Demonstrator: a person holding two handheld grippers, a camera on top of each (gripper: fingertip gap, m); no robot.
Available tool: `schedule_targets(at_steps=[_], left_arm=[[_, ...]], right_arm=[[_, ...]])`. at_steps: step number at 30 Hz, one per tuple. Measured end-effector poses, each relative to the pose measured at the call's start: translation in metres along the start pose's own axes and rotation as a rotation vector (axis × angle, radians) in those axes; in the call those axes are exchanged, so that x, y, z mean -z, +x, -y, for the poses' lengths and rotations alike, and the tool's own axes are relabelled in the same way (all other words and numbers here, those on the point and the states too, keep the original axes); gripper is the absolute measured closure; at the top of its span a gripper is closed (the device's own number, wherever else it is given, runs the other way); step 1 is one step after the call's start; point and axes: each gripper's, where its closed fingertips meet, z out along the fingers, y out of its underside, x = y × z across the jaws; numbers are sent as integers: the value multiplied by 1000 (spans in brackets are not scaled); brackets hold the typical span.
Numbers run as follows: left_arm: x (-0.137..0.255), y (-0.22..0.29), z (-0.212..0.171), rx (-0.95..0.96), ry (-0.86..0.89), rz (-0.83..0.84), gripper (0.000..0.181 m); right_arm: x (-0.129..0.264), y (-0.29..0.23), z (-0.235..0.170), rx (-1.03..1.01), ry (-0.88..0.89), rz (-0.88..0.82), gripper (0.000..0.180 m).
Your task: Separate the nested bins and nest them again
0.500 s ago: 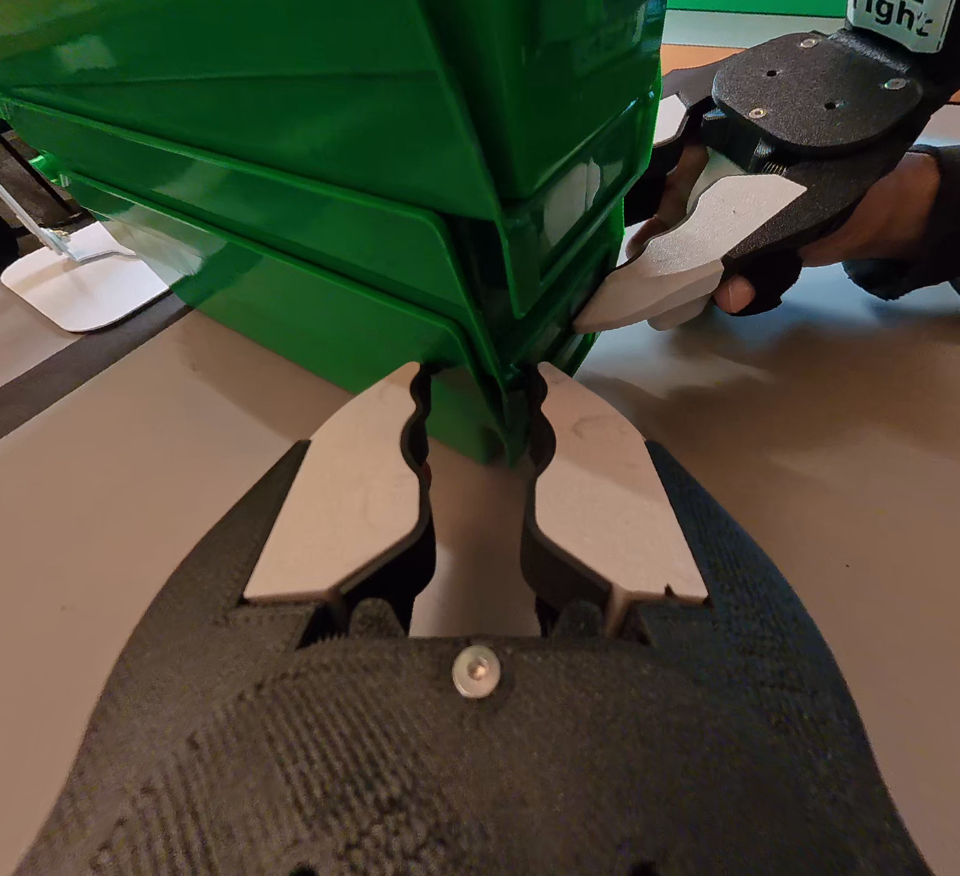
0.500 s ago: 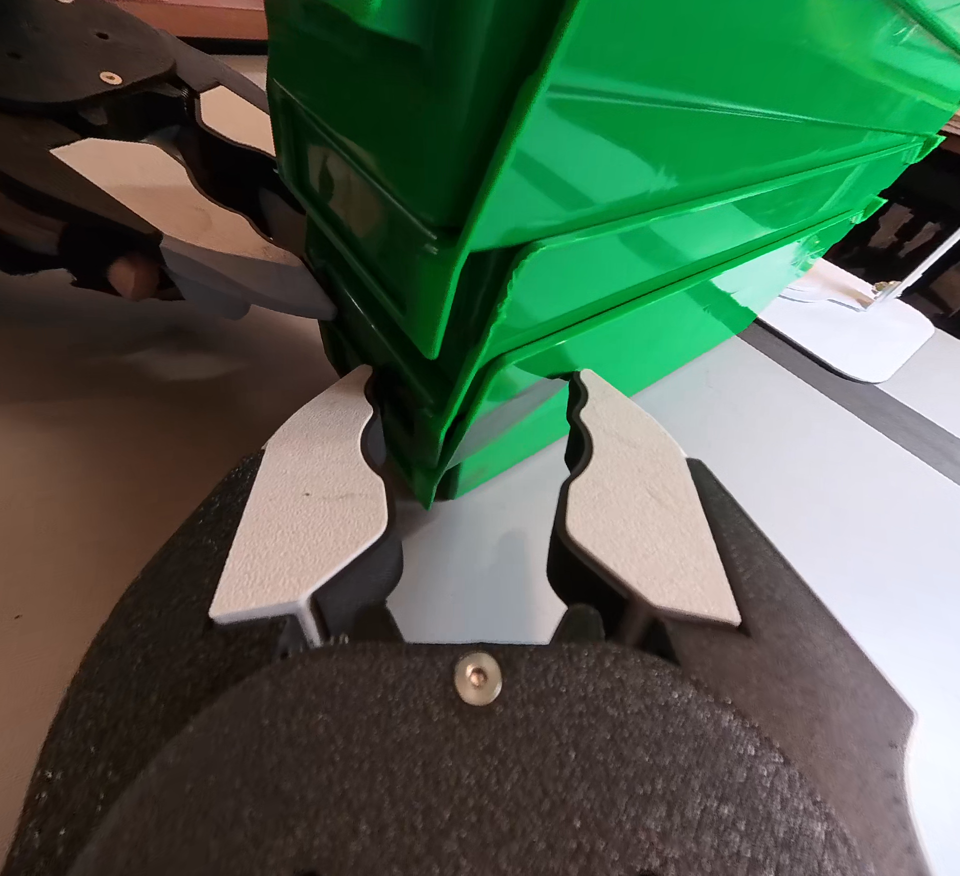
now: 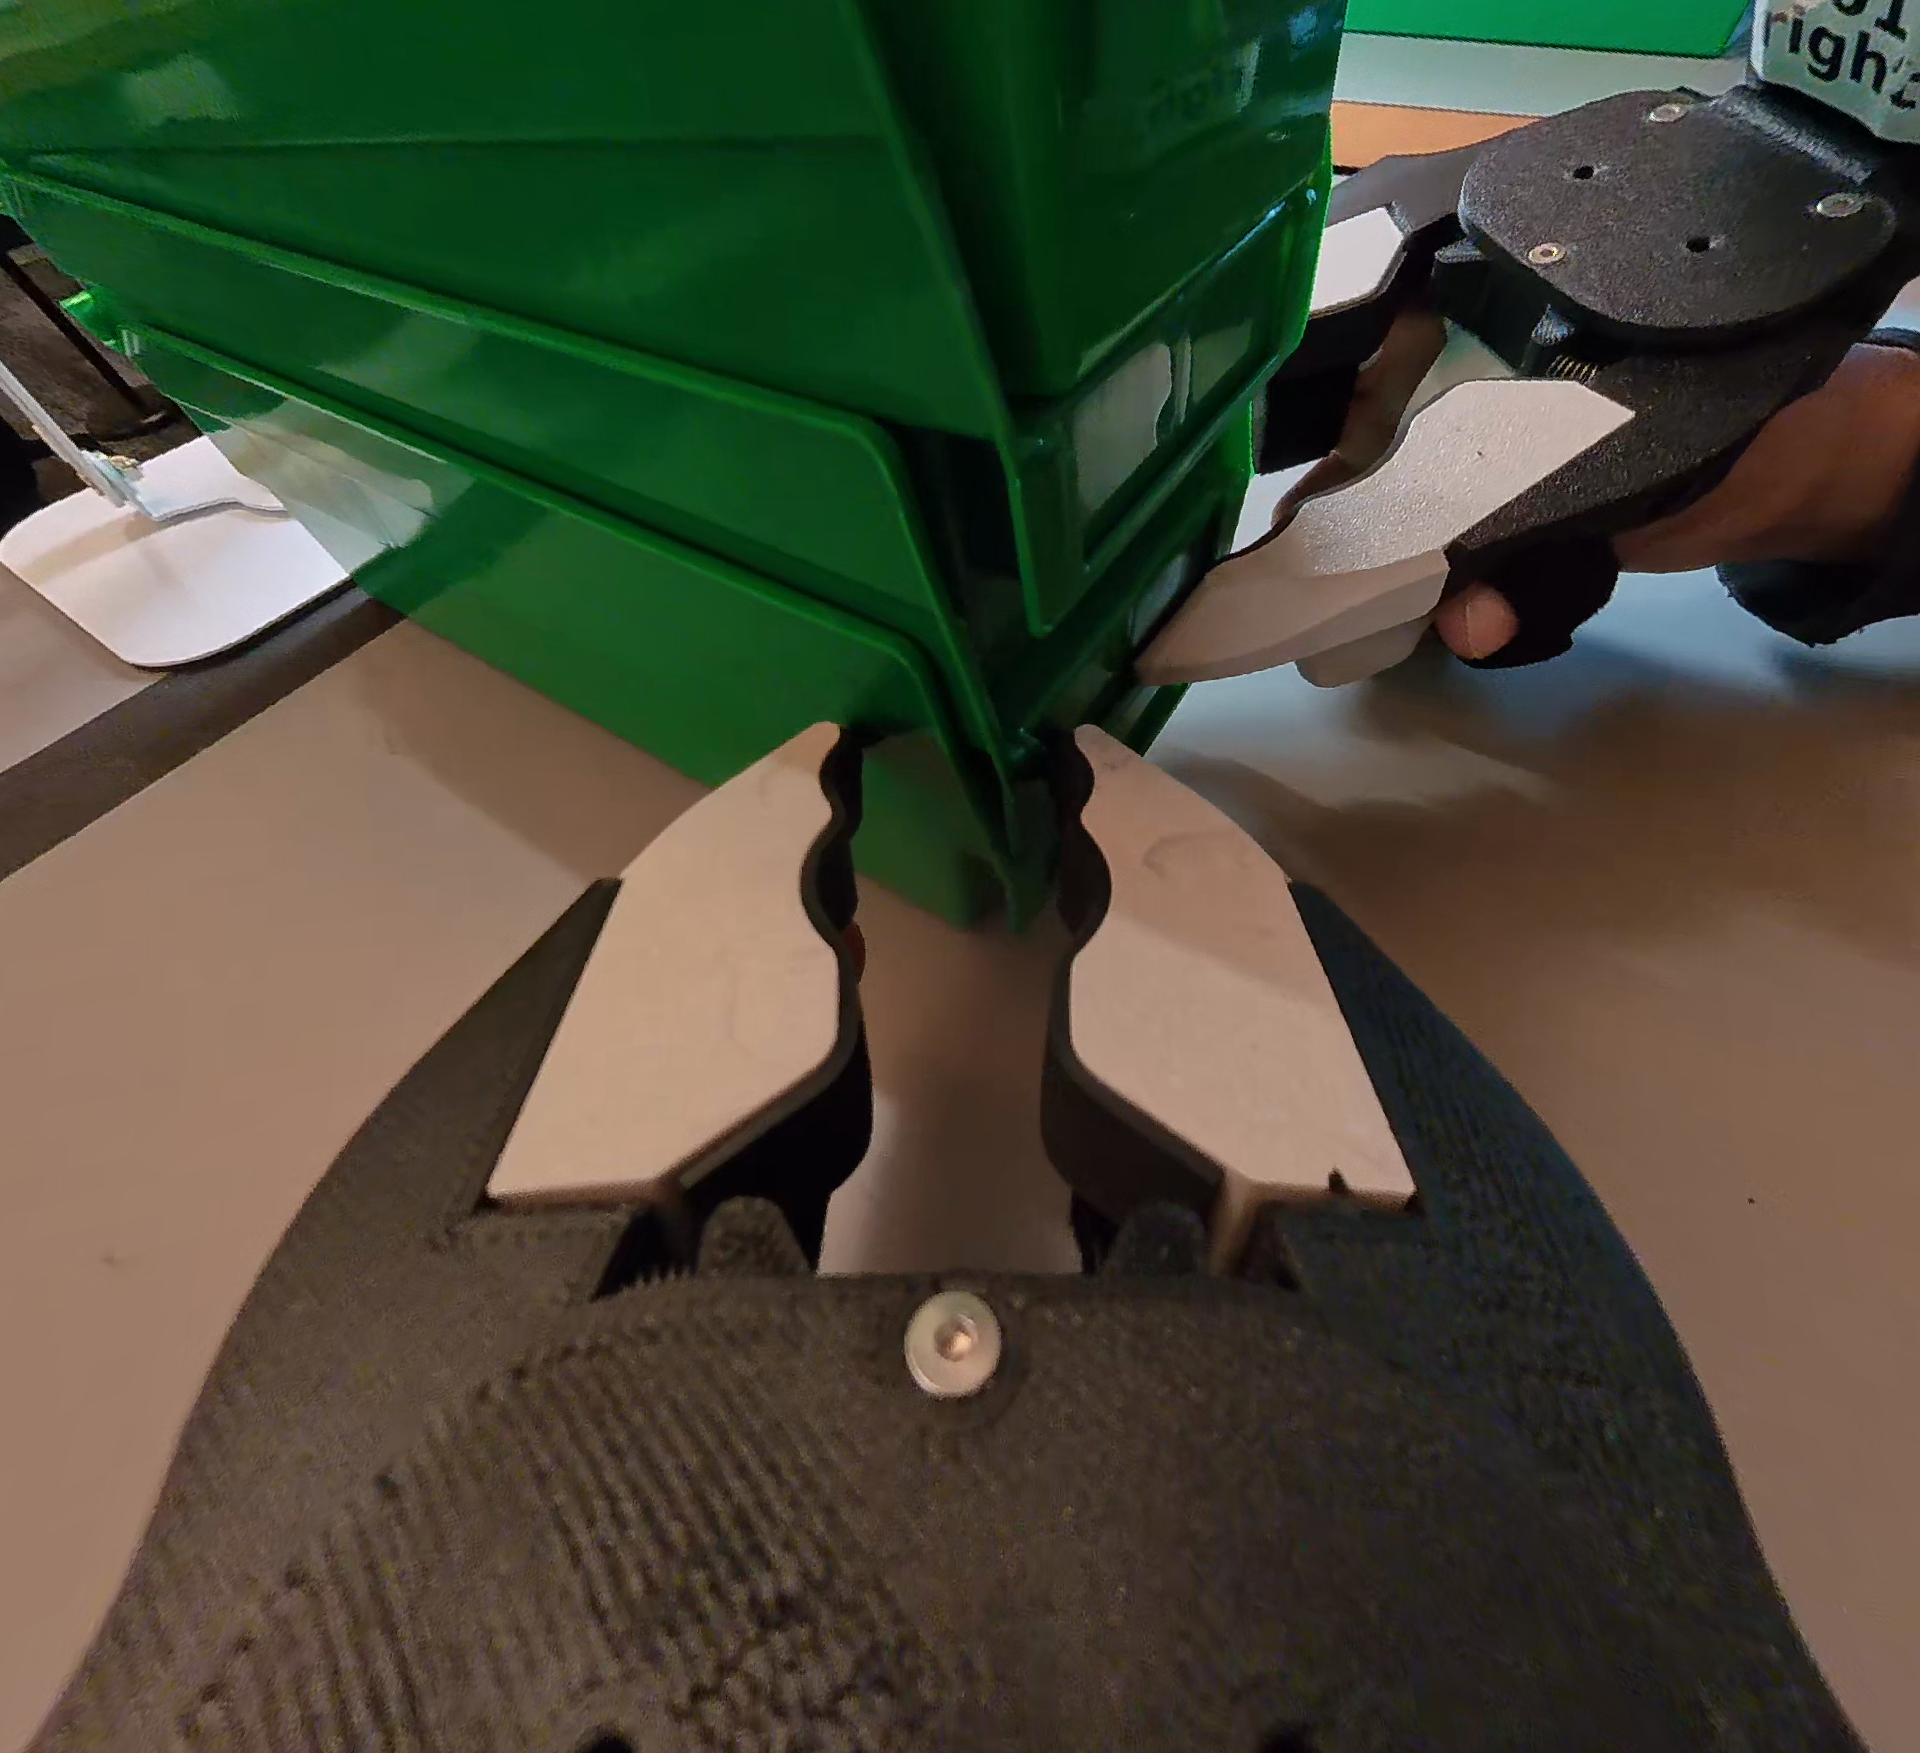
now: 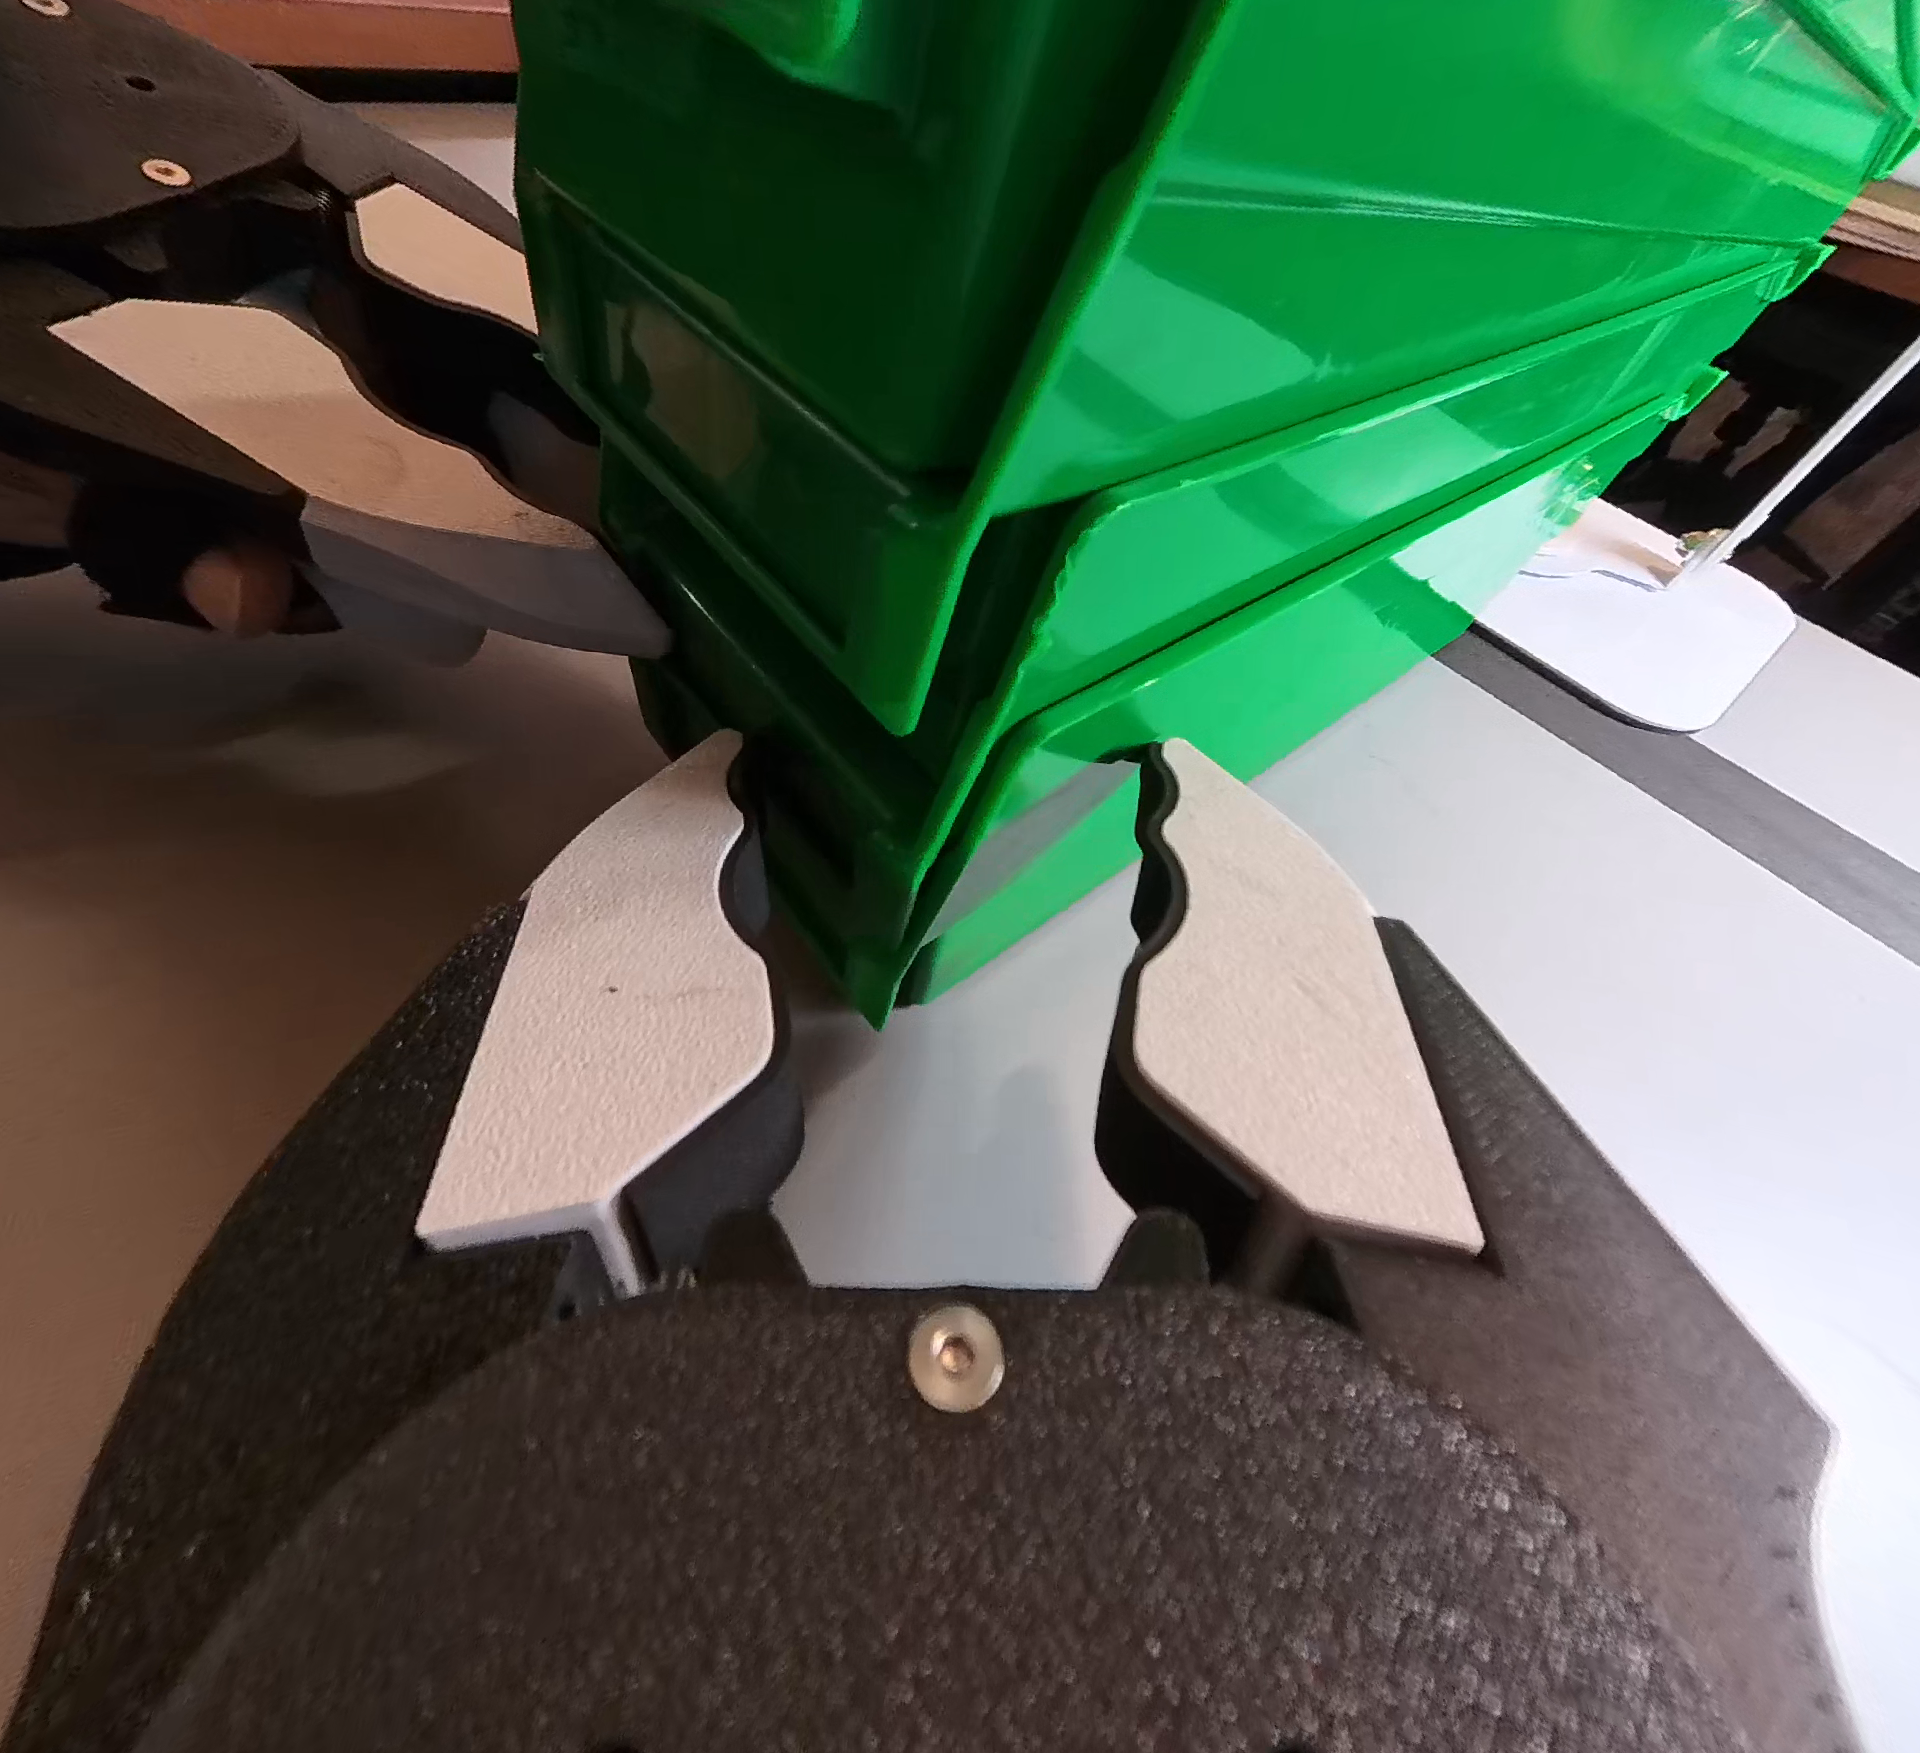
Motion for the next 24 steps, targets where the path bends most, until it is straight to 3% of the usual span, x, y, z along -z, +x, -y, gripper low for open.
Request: schedule_targets(at_steps=[12,24], left_arm=[[19,29,-4,-32,-7,-58,145],[2,15,-1,-18,23,-31,145]], right_arm=[[26,-26,-4,23,-35,32,114],[17,-7,-6,-28,-26,14,115]])
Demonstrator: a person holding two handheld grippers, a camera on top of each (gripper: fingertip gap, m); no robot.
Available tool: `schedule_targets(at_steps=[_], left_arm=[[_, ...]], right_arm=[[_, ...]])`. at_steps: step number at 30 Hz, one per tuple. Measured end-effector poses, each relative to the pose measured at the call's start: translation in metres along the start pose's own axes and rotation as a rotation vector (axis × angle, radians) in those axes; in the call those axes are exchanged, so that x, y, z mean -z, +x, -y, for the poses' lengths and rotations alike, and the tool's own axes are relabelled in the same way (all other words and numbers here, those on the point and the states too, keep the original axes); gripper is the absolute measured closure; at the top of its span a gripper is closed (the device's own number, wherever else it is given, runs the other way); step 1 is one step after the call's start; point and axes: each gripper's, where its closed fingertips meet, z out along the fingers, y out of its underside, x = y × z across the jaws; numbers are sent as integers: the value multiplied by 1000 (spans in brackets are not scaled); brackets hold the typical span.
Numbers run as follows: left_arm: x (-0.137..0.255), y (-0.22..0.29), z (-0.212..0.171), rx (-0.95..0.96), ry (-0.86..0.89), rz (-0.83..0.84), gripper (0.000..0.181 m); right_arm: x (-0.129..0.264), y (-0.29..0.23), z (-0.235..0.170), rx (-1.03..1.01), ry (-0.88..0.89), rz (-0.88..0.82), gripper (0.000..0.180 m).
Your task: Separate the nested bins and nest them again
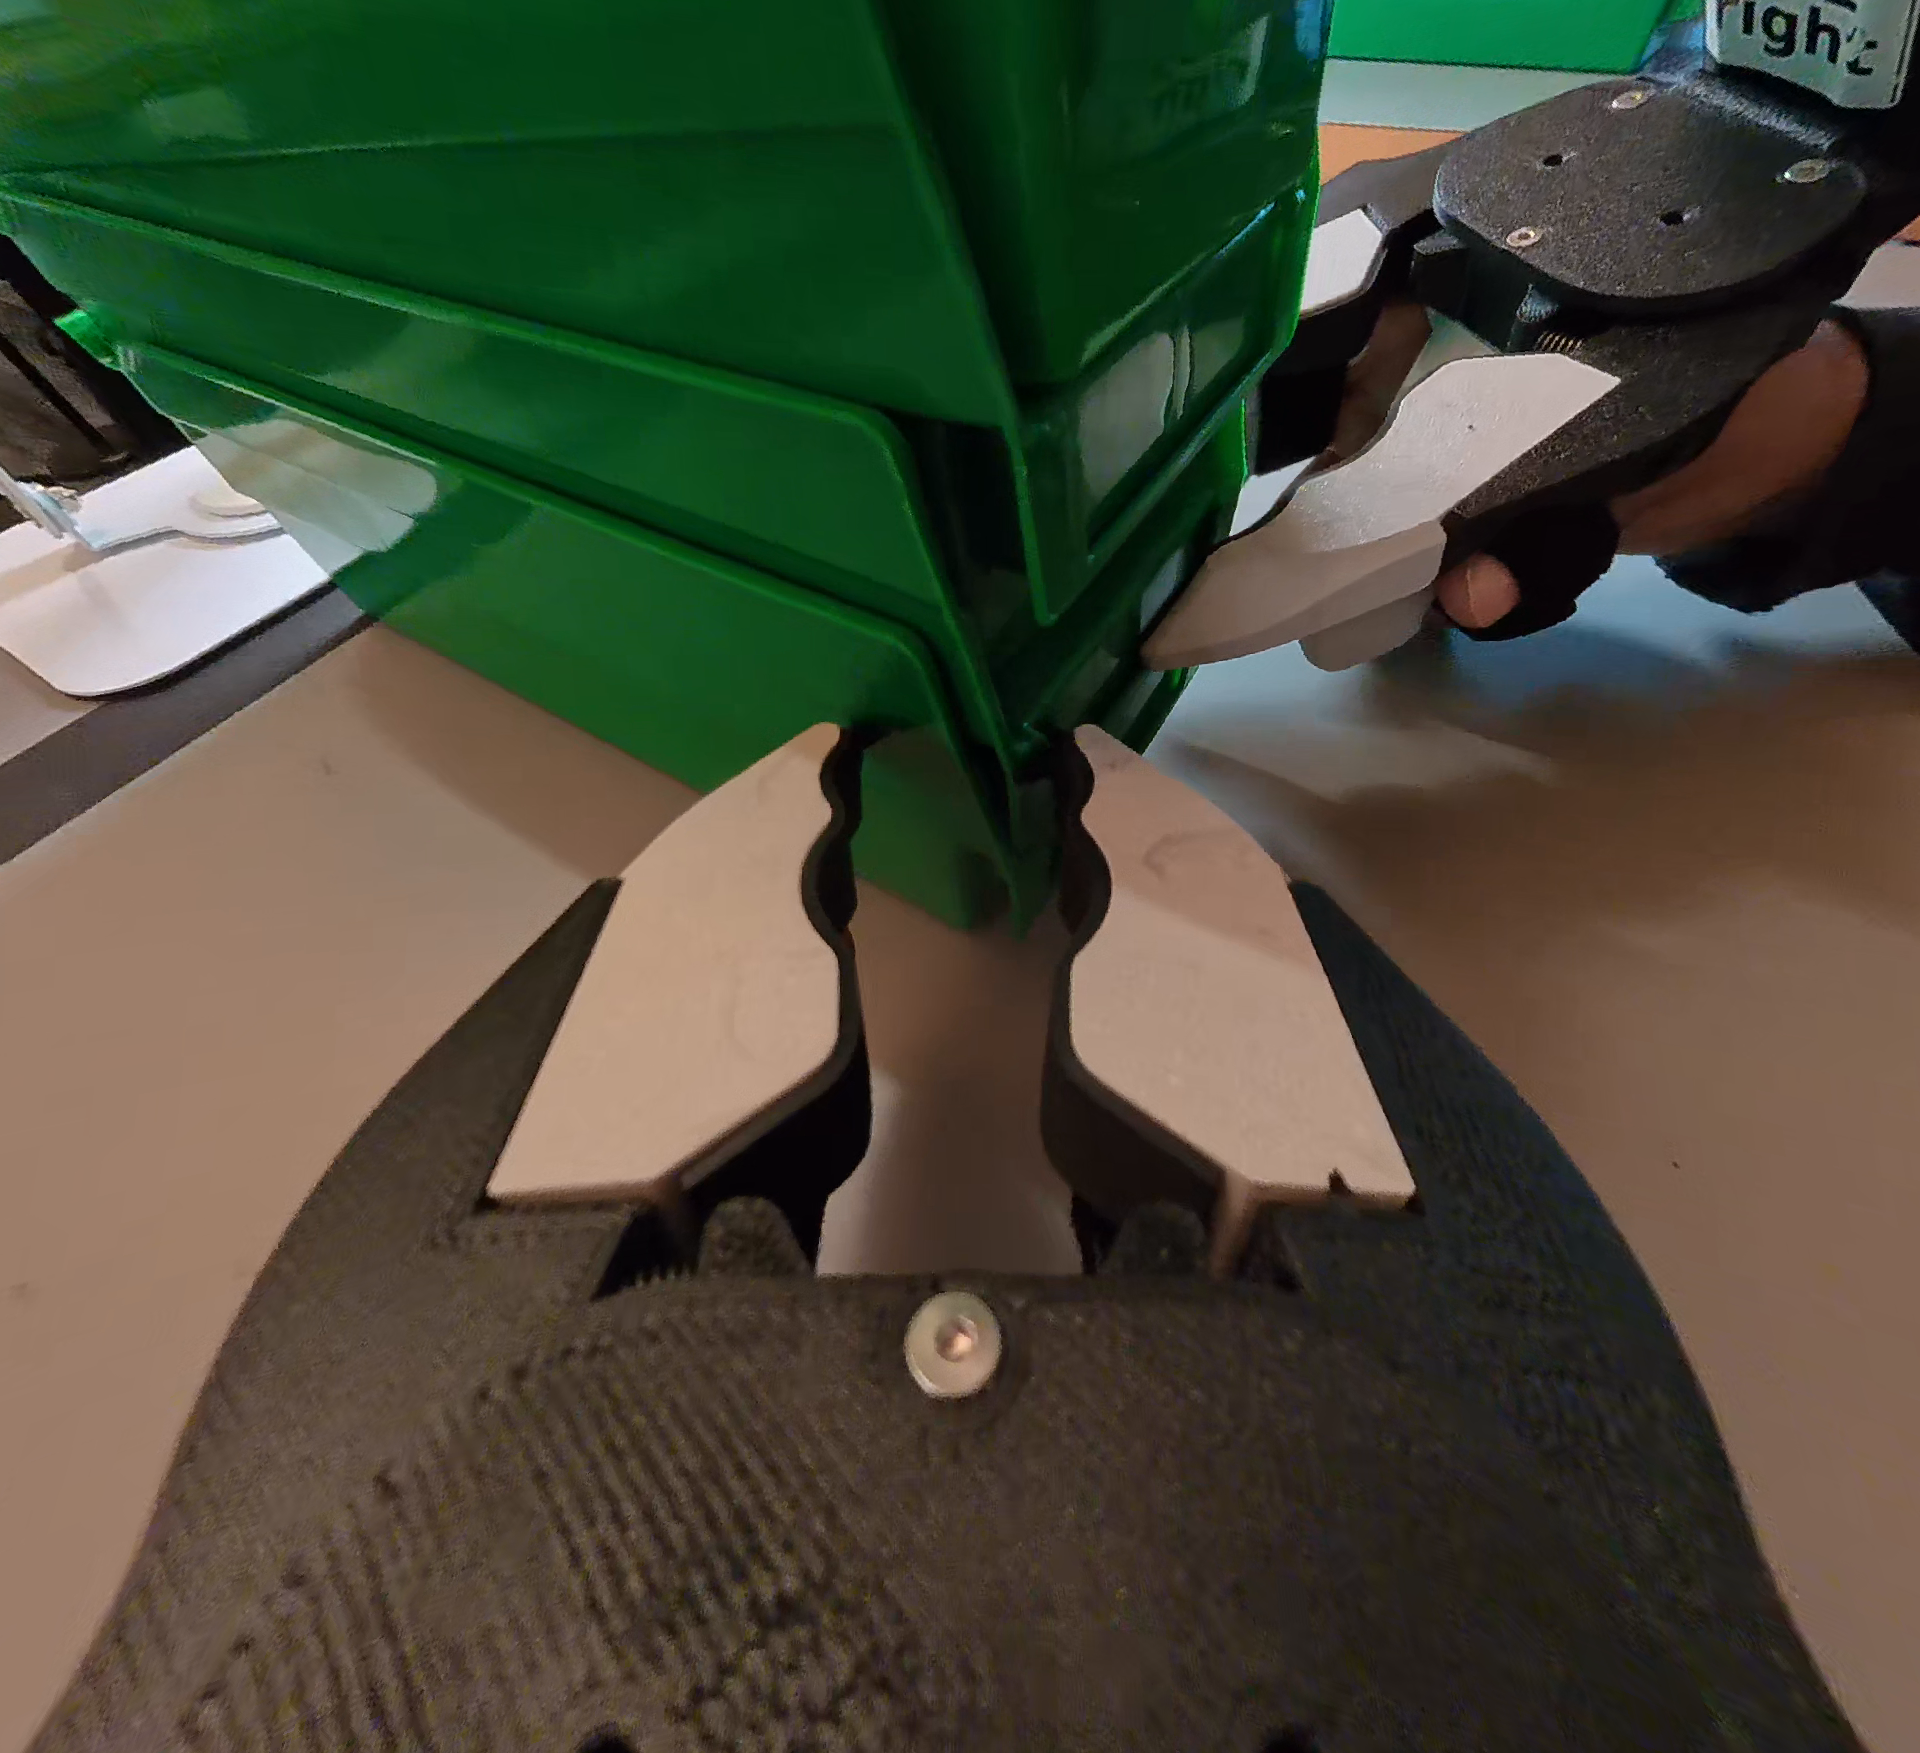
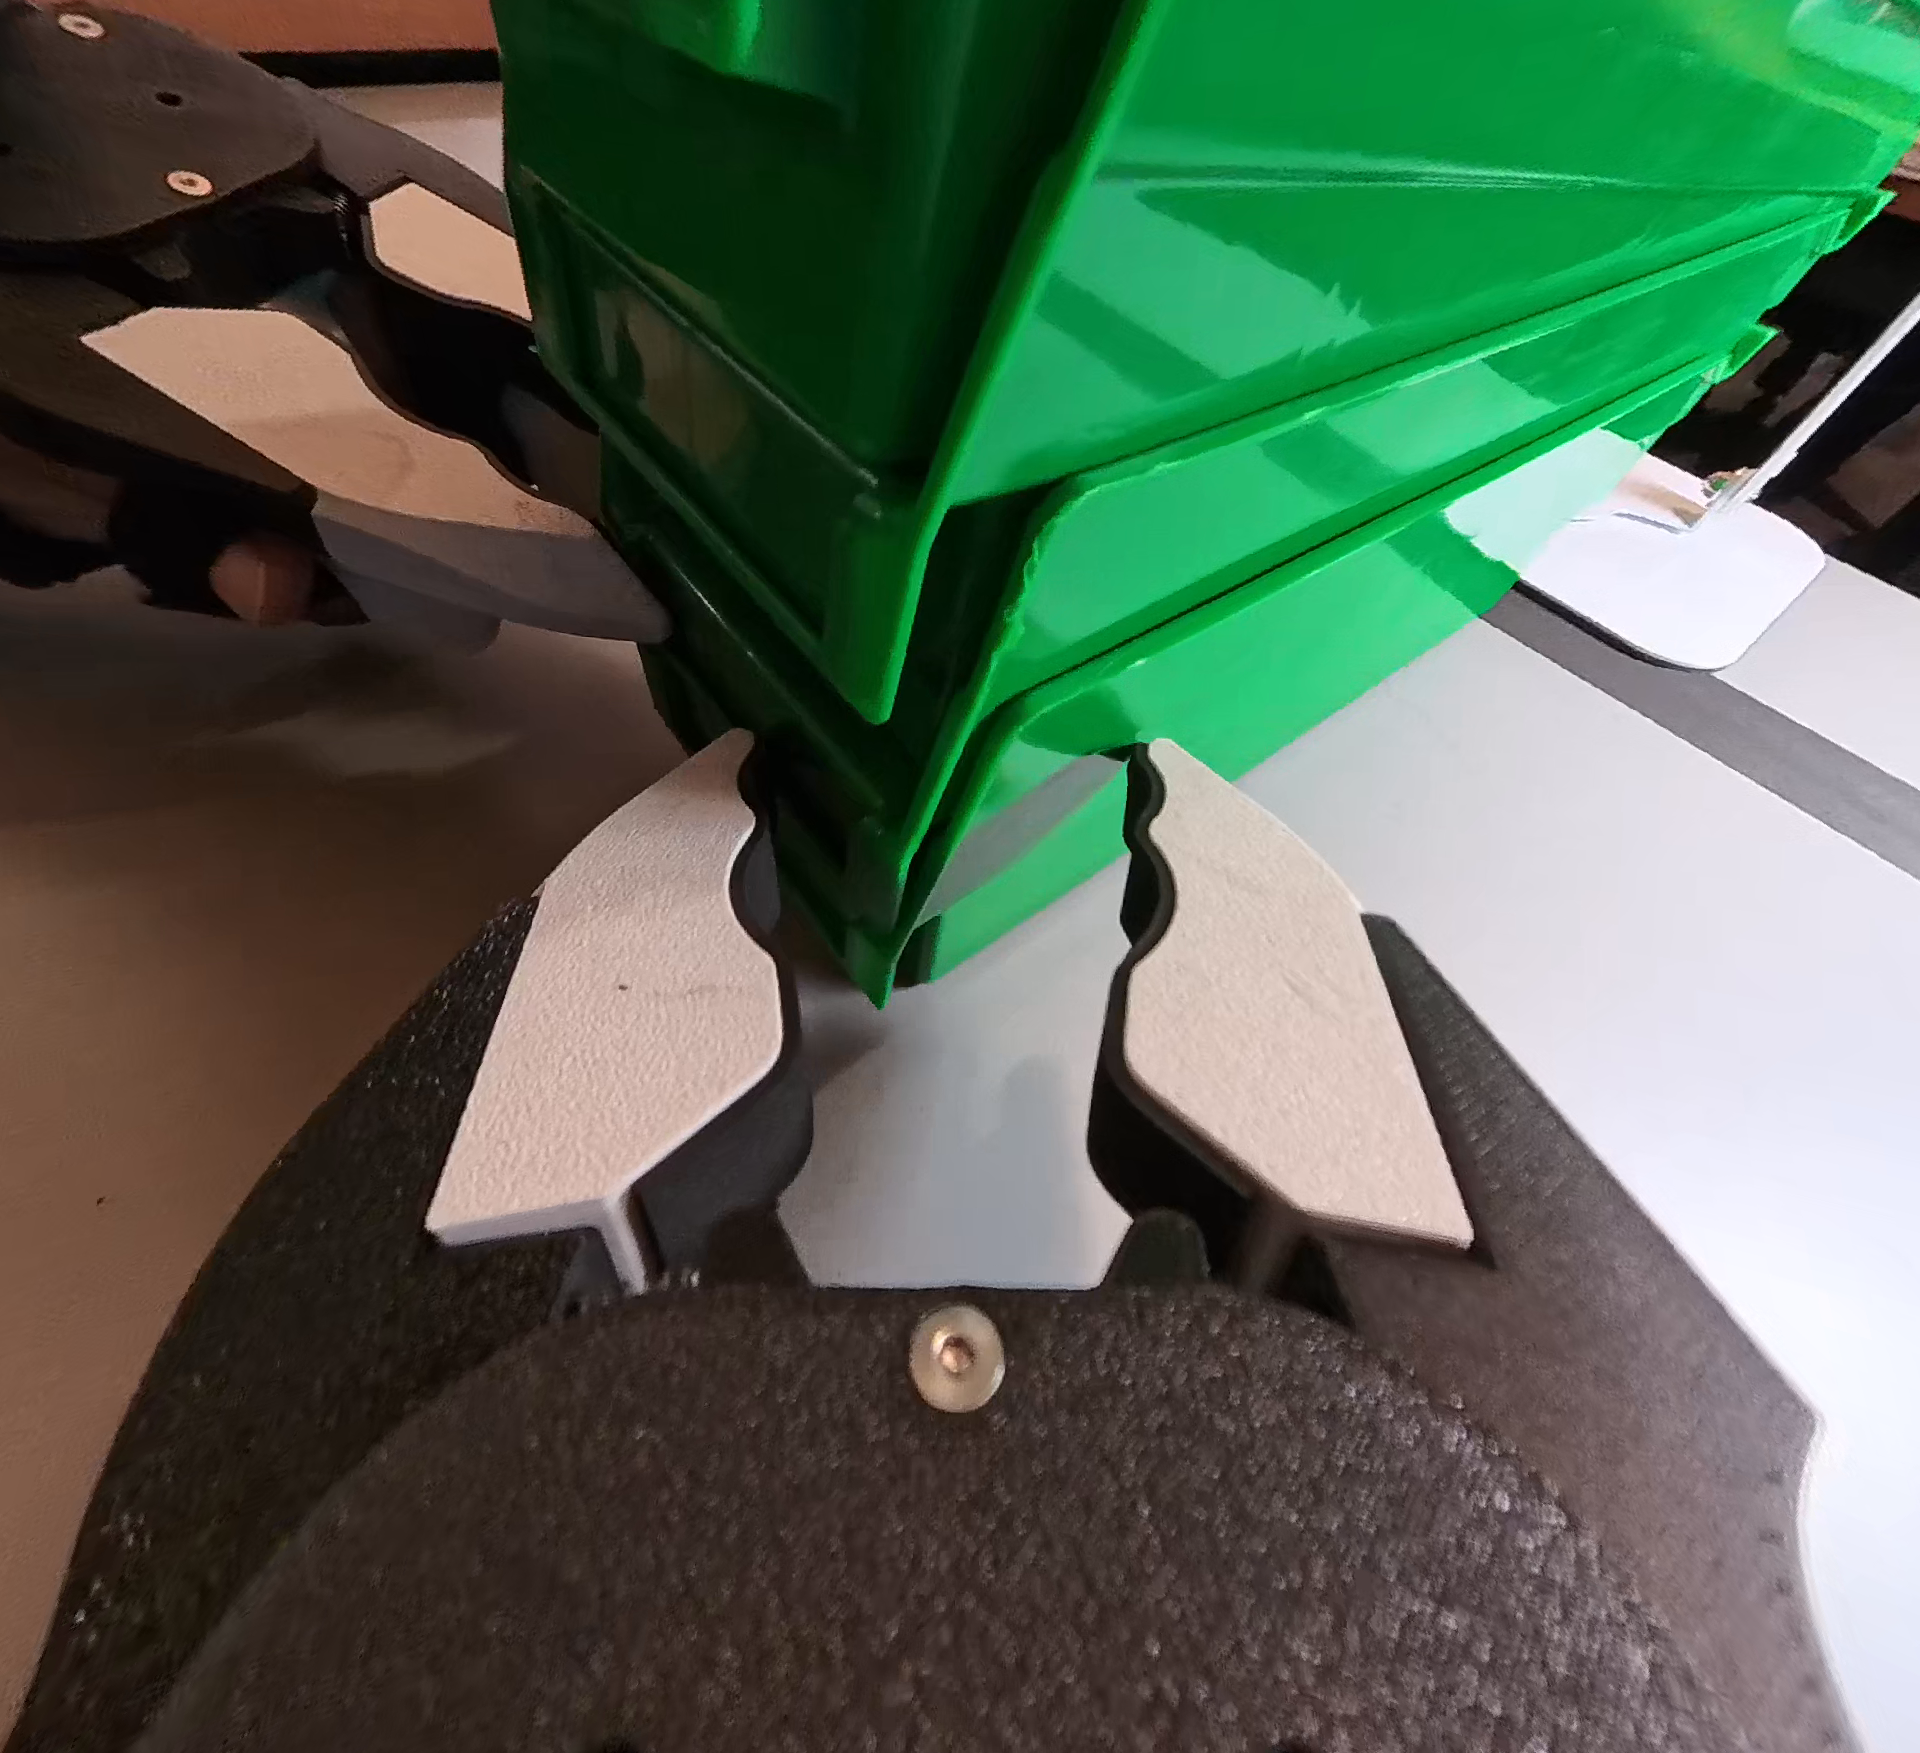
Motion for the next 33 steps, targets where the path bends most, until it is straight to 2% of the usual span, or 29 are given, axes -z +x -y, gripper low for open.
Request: schedule_targets(at_steps=[13,18,27,33], left_arm=[[1,3,-4,-25,-11,16,146],[15,2,12,6,56,31,141],[74,-16,51,94,195,116,132],[112,-15,38,66,203,174,130]], right_arm=[[3,-1,-1,13,-5,-1,120],[10,1,10,5,25,-2,120],[67,10,58,-9,155,-59,114],[110,-7,52,16,192,-97,114]])
